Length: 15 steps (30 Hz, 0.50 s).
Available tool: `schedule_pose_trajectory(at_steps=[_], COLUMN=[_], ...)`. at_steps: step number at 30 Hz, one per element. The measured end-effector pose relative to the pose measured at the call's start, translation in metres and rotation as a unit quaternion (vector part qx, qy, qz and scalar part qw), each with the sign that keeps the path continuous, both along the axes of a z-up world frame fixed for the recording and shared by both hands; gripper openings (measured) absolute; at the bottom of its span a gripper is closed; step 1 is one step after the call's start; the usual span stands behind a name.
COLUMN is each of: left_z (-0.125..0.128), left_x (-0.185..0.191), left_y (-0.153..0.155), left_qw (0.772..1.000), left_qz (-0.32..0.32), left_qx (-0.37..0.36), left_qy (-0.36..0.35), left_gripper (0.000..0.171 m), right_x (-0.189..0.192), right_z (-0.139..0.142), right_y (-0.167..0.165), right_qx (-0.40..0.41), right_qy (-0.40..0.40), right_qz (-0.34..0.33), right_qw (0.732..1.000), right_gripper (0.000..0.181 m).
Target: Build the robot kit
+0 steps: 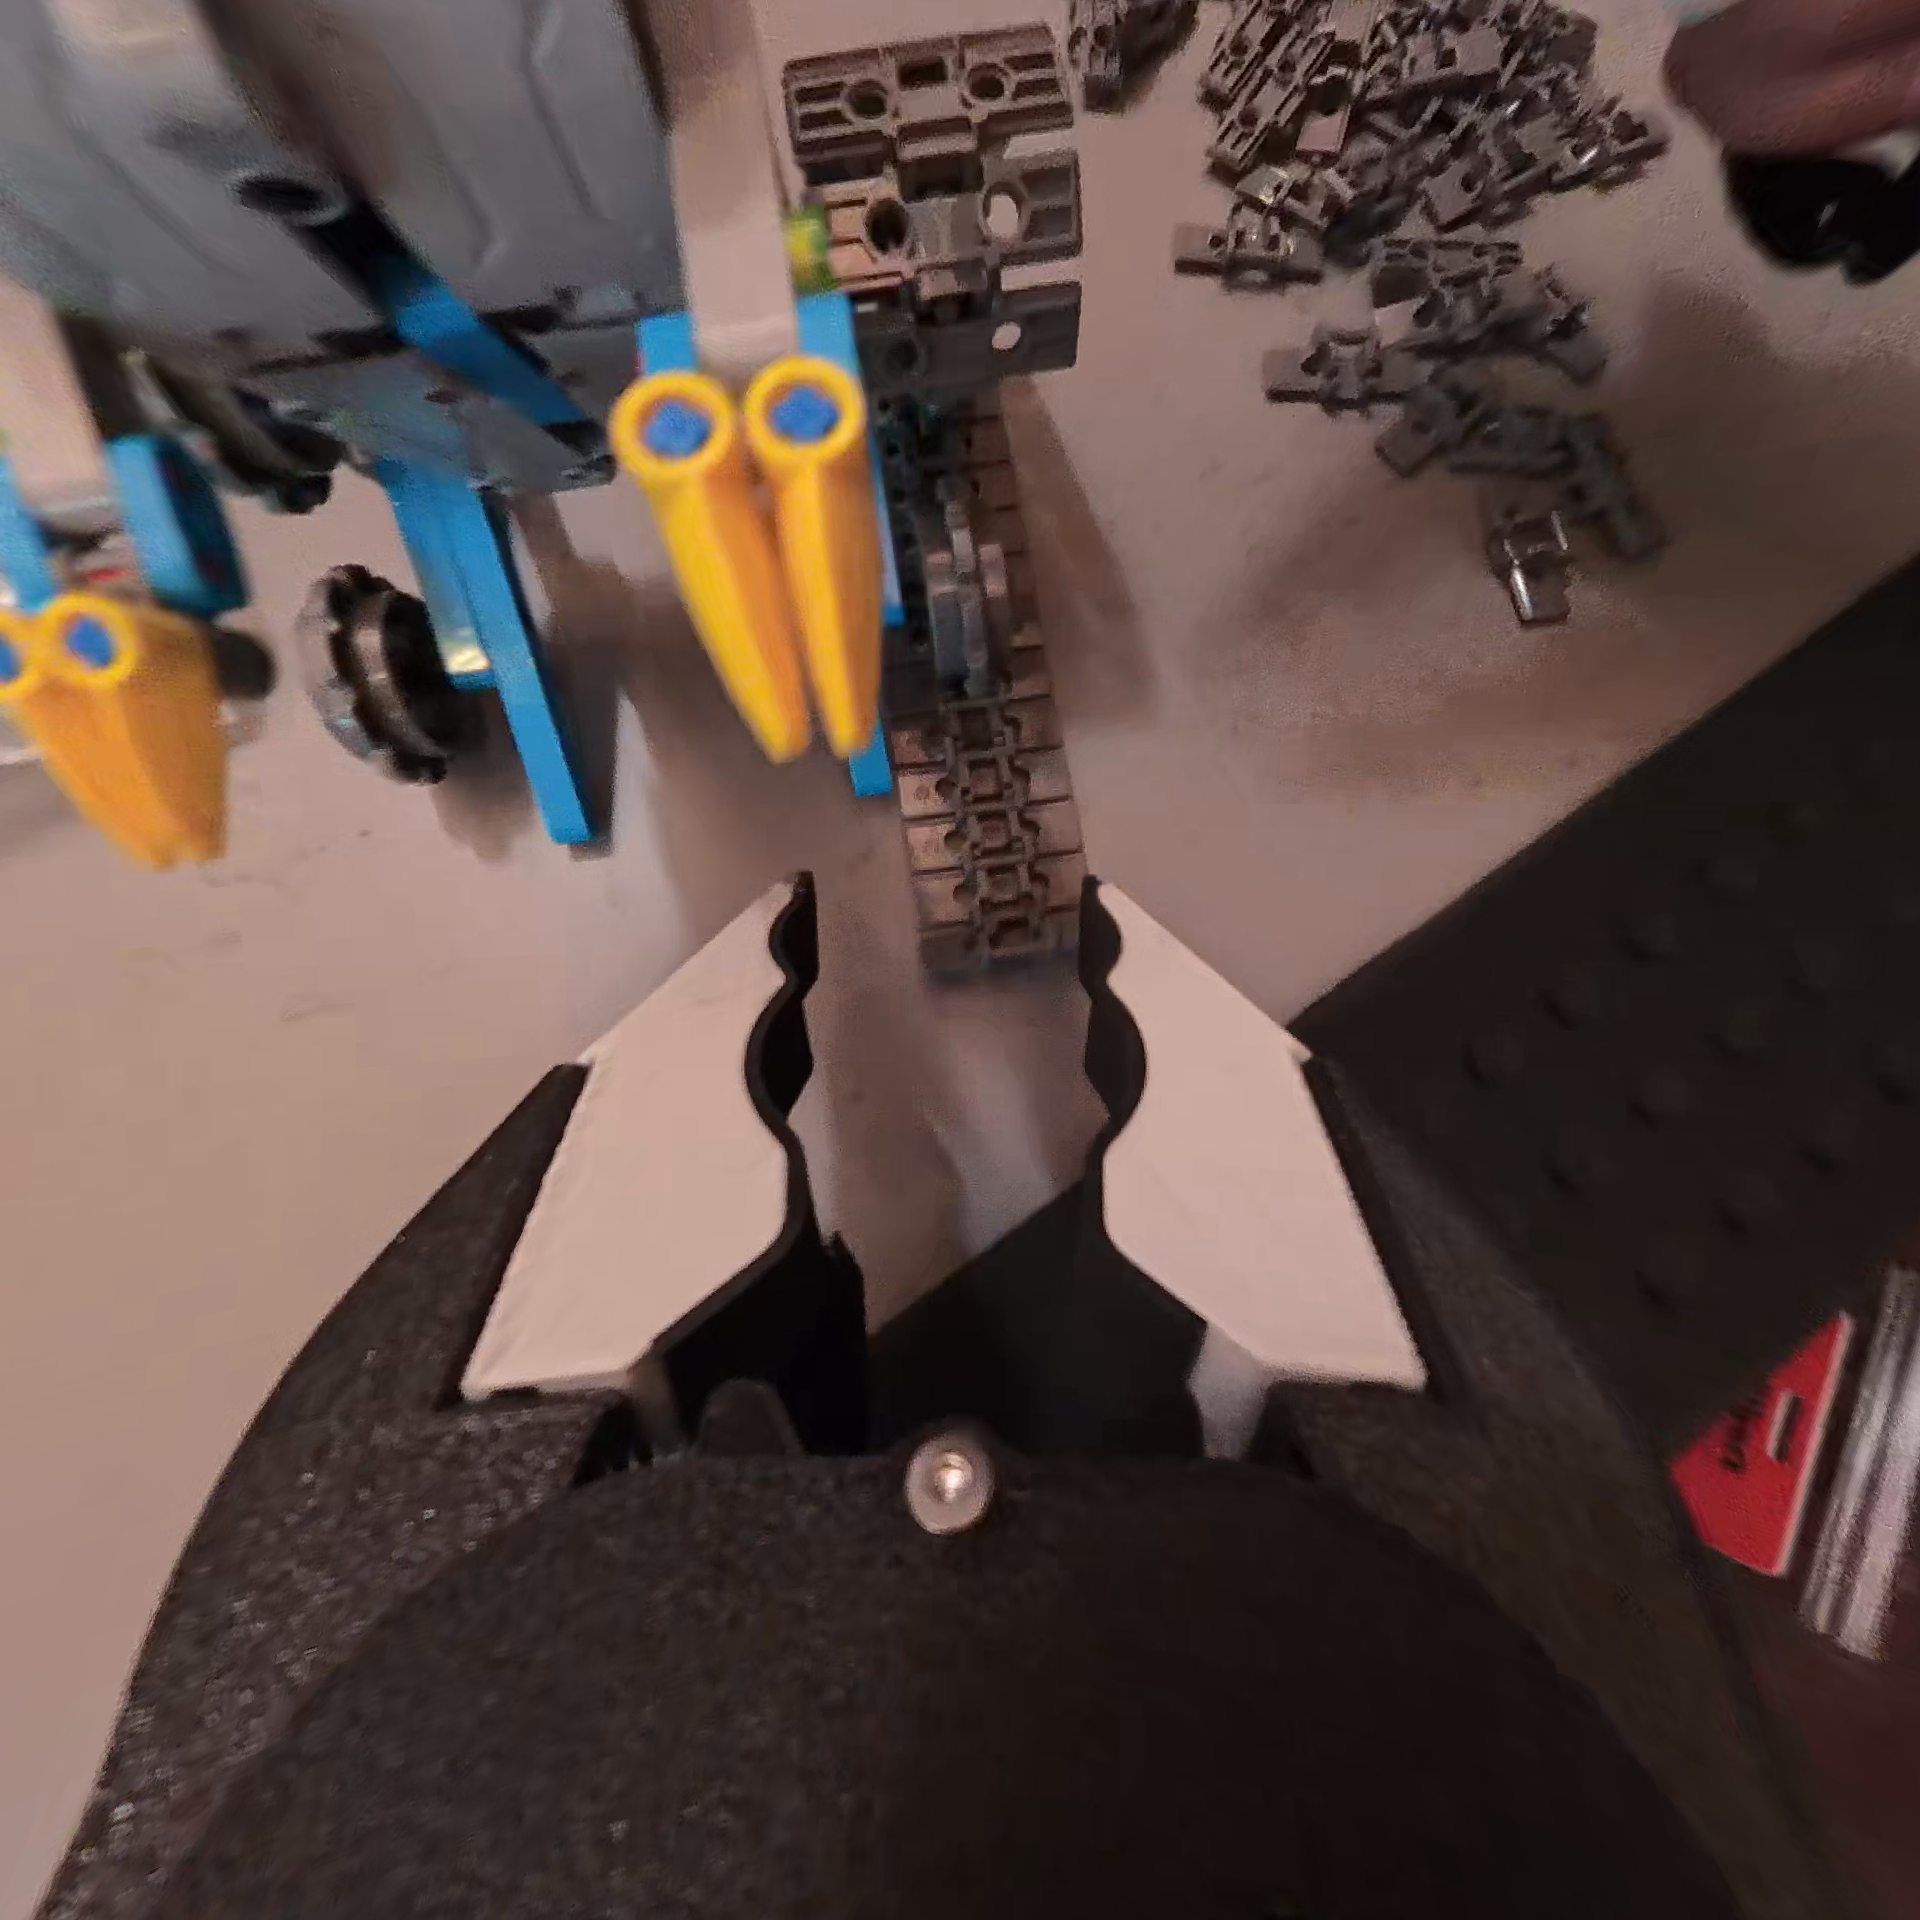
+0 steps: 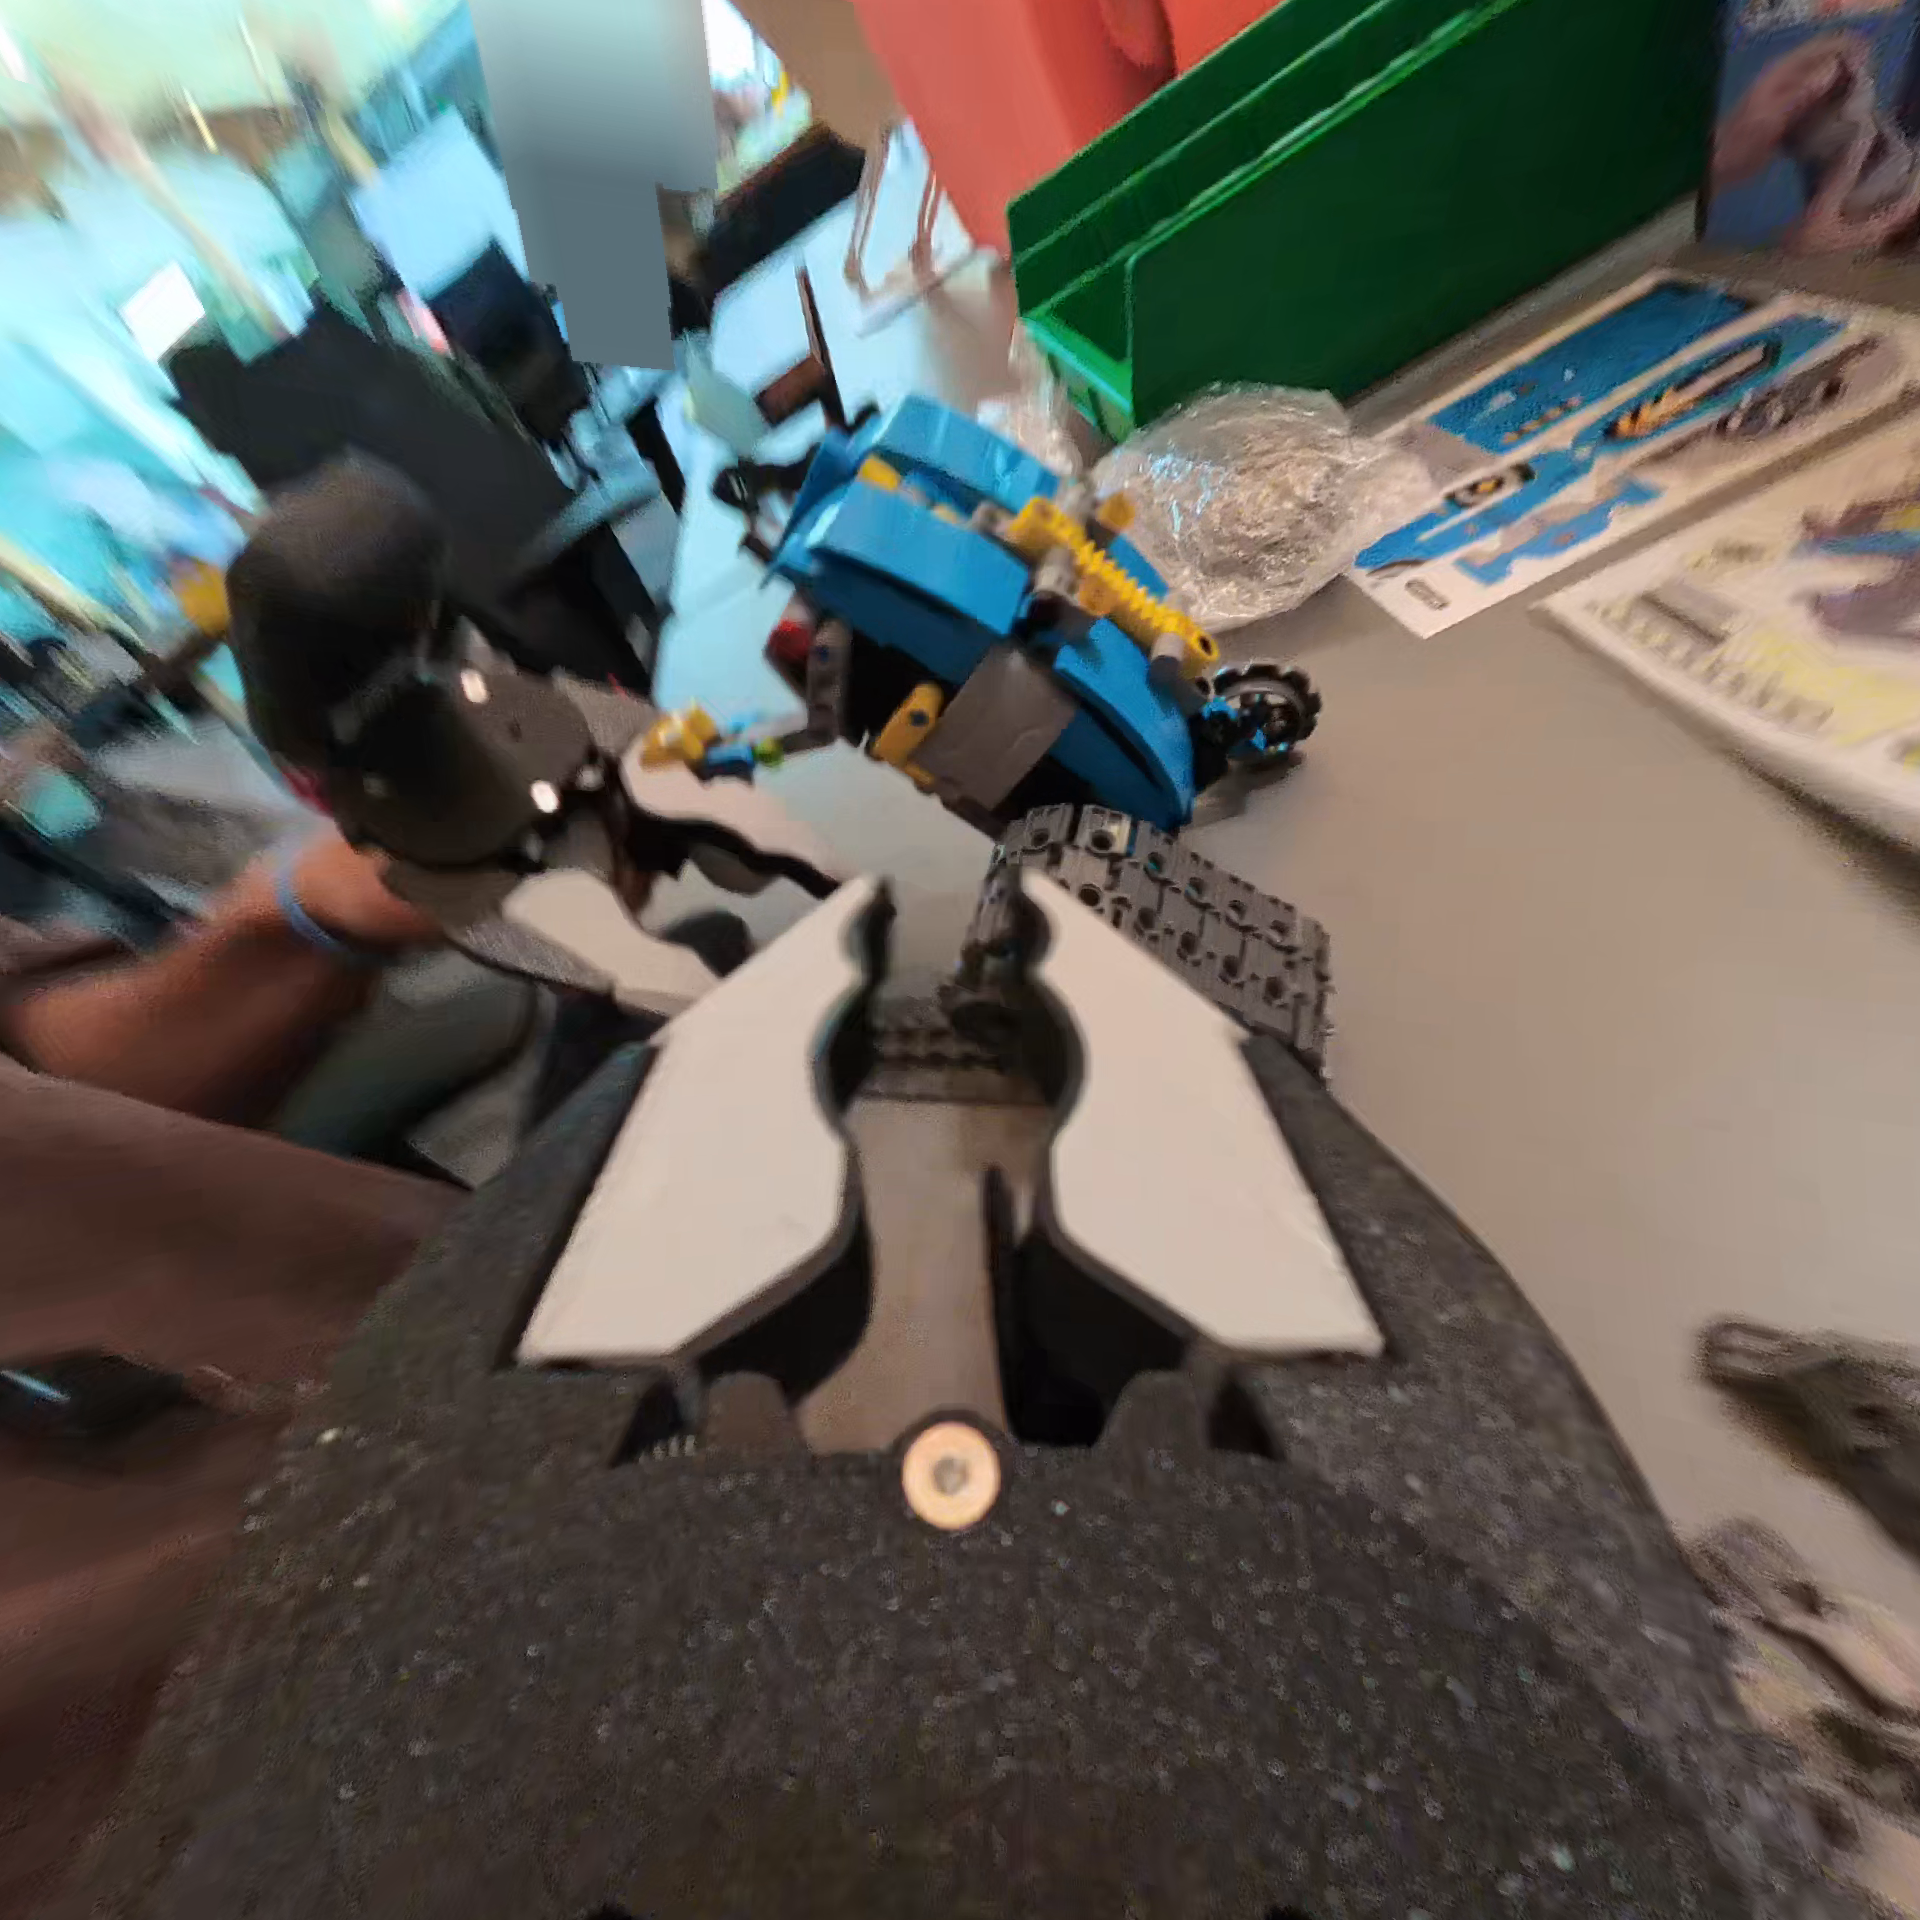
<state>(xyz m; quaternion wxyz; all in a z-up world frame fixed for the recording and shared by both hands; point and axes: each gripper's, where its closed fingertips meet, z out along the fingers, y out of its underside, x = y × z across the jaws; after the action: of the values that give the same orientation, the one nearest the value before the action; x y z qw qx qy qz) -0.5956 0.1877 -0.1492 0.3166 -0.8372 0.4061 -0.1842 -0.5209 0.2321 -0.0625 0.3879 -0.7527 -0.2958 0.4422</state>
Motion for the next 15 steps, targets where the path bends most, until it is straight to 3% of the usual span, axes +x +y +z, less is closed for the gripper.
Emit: schedule_pose_trajectory(at_steps=[3,5,10,13,15], left_z=[-0.01,-0.017,-0.018,-0.017,-0.017], left_x=[0.011,0.01,-0.01,-0.031,-0.042], left_y=[0.001,0.0,0.006,0.016,0.021], left_qw=[1.0,0.999,0.999,0.998,0.997], left_qz=[0.003,0.004,0.028,0.044,0.048], left_qx=[-0.019,-0.025,-0.026,-0.019,-0.017], left_qy=[0.011,0.029,0.037,0.05,0.055], left_gripper=[0.043,0.036,0.04,0.041,0.04], right_x=[0.01,0.007,-0.014,-0.025,-0.018], right_z=[-0.028,-0.036,-0.043,-0.026,-0.014], right_y=[0.003,0.009,0.015,0.012,0.019], right_qx=[0.13,0.191,0.236,0.234,0.216], right_qy=[-0.211,-0.277,-0.297,-0.255,-0.216], right_qz=[0.019,0.016,0.022,0.019,-0.021], right_qw=[0.969,0.942,0.925,0.938,0.952], right_gripper=[0.052,0.06,0.056,0.038,0.025])
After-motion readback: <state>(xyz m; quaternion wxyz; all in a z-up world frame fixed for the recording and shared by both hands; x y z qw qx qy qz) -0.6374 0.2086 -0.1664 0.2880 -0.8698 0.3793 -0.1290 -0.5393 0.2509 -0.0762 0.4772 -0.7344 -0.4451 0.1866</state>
